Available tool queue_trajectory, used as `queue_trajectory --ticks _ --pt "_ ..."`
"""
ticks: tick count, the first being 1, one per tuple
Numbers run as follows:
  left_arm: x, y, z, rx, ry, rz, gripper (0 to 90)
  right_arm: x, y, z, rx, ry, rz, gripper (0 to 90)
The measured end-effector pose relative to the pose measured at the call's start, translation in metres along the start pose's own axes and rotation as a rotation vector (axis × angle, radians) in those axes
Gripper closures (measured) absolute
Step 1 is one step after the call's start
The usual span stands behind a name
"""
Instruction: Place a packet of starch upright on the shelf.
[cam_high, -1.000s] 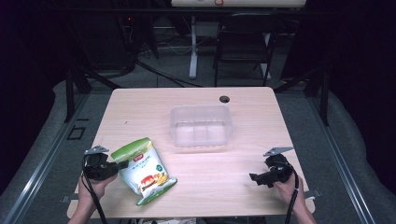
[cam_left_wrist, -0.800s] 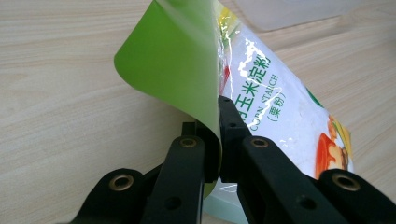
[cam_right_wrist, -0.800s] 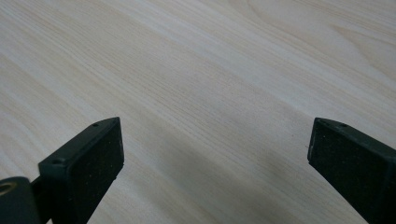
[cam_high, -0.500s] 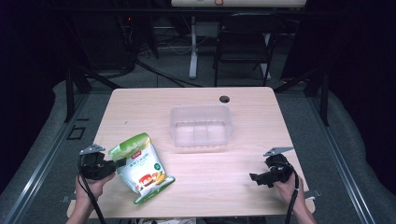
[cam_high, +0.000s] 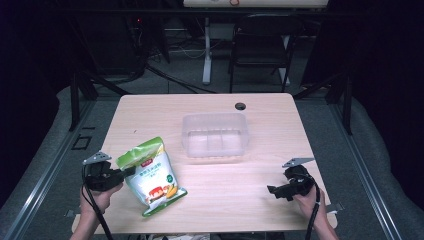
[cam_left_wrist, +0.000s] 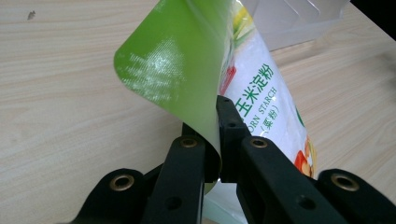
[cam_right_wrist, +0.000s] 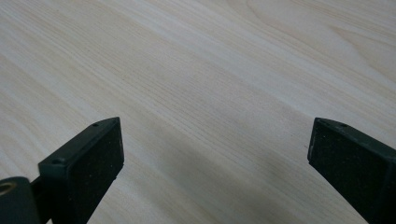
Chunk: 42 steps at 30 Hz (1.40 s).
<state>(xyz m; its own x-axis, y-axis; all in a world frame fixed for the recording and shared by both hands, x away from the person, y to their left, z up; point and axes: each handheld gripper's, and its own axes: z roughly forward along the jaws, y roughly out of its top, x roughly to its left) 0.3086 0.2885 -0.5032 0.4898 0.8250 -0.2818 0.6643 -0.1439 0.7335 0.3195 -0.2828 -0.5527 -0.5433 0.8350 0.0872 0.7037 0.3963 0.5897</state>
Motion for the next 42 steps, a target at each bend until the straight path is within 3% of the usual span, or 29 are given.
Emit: queue_trajectory --ticks 9,16,23,27,36,42 --pt "-0.003 0.006 -0.001 -0.017 0.012 0.007 89.7 -0.001 0.0 0.0 0.008 0.006 -0.004 3.1" --pt "-0.009 0.012 -0.008 -0.062 0.015 0.014 89.8 0.0 0.0 0.001 0.007 0.008 0.001 3.0" --pt "-0.022 0.02 -0.017 -0.095 -0.033 0.04 89.8 -0.001 -0.001 0.0 0.009 -0.006 -0.001 3.1" --pt "-0.031 0.023 -0.02 -0.095 -0.048 0.065 89.9 -0.001 -0.001 0.0 0.004 -0.007 0.002 3.0" --pt "-0.032 0.032 -0.027 -0.093 -0.054 0.088 89.9 -0.001 -0.001 0.0 0.004 -0.007 0.003 3.1" --pt "-0.029 0.043 -0.03 -0.093 -0.026 0.099 89.9 -0.001 -0.001 0.0 0.003 -0.006 0.004 3.0"
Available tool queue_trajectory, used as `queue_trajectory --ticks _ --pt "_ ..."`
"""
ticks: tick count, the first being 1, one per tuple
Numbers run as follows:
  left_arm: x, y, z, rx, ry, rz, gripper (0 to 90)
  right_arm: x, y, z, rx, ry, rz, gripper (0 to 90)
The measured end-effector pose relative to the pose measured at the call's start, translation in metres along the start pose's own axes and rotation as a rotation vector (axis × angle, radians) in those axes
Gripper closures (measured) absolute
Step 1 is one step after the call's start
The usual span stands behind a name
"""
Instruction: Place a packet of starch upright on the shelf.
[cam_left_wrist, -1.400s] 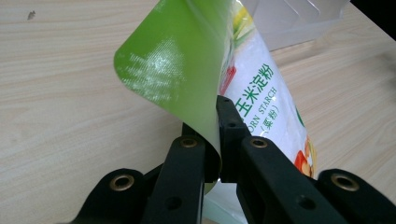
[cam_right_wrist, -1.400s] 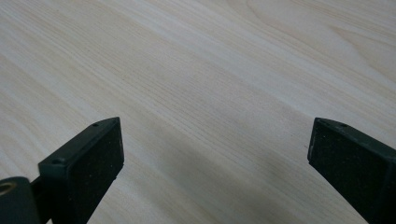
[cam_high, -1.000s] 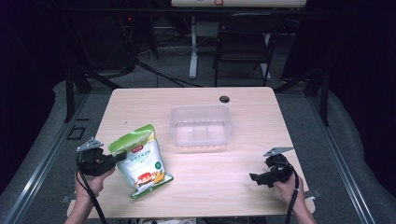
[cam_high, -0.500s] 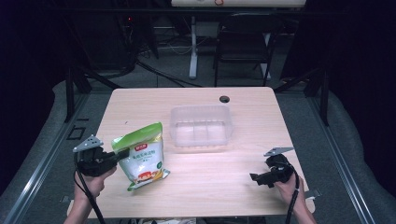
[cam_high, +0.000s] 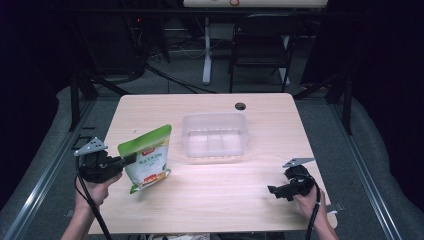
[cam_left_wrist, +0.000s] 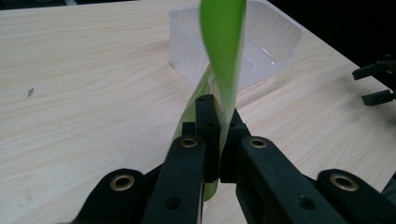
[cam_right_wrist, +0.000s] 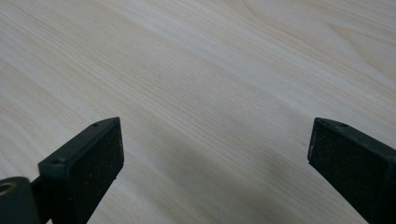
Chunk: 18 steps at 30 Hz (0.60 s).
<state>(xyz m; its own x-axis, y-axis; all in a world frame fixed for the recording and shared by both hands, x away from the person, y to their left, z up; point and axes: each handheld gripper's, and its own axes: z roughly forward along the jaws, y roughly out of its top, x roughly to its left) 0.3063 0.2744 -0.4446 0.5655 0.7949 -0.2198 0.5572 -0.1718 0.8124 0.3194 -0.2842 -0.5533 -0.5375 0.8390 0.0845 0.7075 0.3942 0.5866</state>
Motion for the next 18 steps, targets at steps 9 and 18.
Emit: queue_trajectory --ticks 9,18 --pt "0.013 0.021 -0.008 -0.031 0.022 -0.009 89.9 0.0 0.0 0.0 -0.002 -0.006 -0.002 3.0" --pt "0.019 0.038 -0.008 -0.058 0.029 -0.02 89.8 0.0 0.0 0.0 -0.002 -0.006 -0.001 3.1"
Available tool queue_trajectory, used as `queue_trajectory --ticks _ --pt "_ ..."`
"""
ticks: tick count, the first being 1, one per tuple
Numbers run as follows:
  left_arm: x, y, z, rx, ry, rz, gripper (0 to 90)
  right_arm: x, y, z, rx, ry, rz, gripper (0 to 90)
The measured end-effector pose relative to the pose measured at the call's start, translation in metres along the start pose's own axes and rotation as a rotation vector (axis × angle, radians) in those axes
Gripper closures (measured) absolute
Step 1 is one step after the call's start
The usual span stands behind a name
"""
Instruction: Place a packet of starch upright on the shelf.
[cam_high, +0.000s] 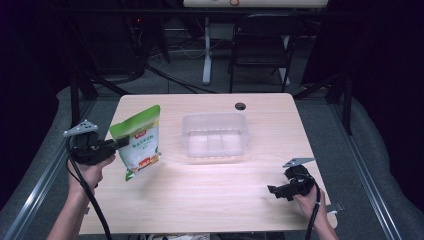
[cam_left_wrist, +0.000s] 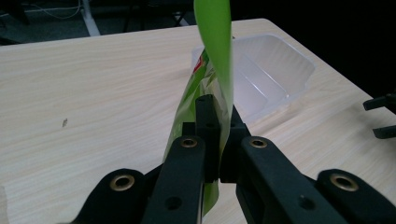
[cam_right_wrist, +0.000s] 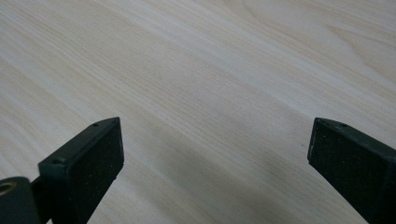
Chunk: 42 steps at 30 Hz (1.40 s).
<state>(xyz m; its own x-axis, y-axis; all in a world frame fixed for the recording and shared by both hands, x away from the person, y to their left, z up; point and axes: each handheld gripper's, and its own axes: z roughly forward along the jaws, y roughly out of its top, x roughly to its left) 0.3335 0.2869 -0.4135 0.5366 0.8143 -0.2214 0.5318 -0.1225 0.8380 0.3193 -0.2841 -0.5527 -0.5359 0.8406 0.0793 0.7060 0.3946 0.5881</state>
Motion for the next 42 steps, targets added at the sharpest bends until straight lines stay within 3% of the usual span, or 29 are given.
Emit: queue_trajectory --ticks 11,23,42 --pt "0.001 0.027 0.008 -0.019 0.007 0.02 89.9 0.0 0.0 0.0 -0.002 0.005 0.001 3.1" --pt "0.004 0.051 0.019 -0.028 0.006 0.015 89.9 0.0 0.0 0.0 -0.005 -0.002 0.001 3.1" --pt "-0.004 0.092 0.03 -0.065 0.002 0.039 89.9 0.0 0.0 0.001 -0.004 0.002 0.001 3.2"
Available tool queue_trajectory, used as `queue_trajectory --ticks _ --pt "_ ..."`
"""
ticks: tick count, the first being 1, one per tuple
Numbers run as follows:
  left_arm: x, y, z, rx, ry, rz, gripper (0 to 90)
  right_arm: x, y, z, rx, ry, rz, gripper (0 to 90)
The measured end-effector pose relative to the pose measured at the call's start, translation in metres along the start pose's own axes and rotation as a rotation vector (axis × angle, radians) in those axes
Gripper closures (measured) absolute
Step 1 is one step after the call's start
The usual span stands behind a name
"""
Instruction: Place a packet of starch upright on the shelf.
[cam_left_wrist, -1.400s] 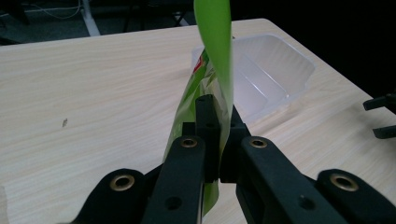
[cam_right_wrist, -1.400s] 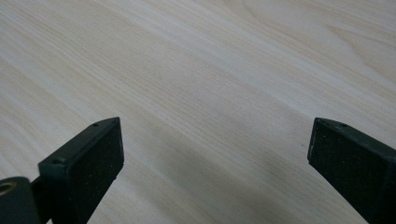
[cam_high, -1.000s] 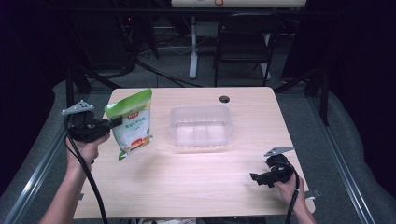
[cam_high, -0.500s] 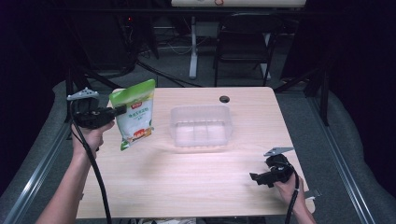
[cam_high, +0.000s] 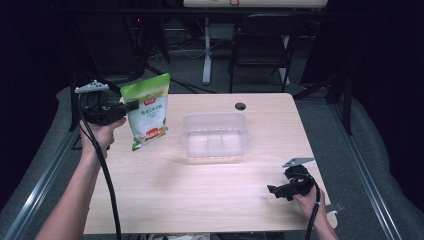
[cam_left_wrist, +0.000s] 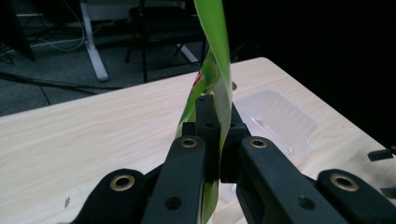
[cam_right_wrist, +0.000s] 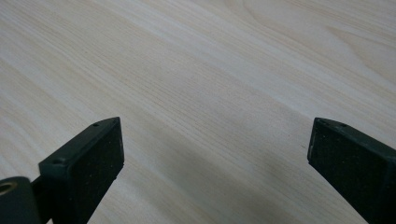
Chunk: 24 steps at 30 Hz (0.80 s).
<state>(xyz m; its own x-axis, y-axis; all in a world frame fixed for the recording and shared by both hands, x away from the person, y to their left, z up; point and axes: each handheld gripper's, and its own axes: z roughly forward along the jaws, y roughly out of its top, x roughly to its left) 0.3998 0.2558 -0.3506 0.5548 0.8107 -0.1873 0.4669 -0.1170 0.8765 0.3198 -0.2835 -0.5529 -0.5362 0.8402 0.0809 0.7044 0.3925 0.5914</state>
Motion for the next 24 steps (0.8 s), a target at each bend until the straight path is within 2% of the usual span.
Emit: queue_trajectory --ticks 7,15,24 --pt "-0.007 0.016 0.008 -0.009 -0.006 0.016 89.9 0.0 0.0 -0.001 -0.001 -0.002 0.0 3.2" --pt "-0.015 0.028 0.021 -0.02 -0.027 0.028 89.9 0.0 0.0 0.0 -0.003 -0.002 0.007 3.8" --pt "-0.026 0.041 0.031 -0.024 -0.033 0.044 89.8 0.0 0.001 0.001 0.0 0.005 0.003 3.6"
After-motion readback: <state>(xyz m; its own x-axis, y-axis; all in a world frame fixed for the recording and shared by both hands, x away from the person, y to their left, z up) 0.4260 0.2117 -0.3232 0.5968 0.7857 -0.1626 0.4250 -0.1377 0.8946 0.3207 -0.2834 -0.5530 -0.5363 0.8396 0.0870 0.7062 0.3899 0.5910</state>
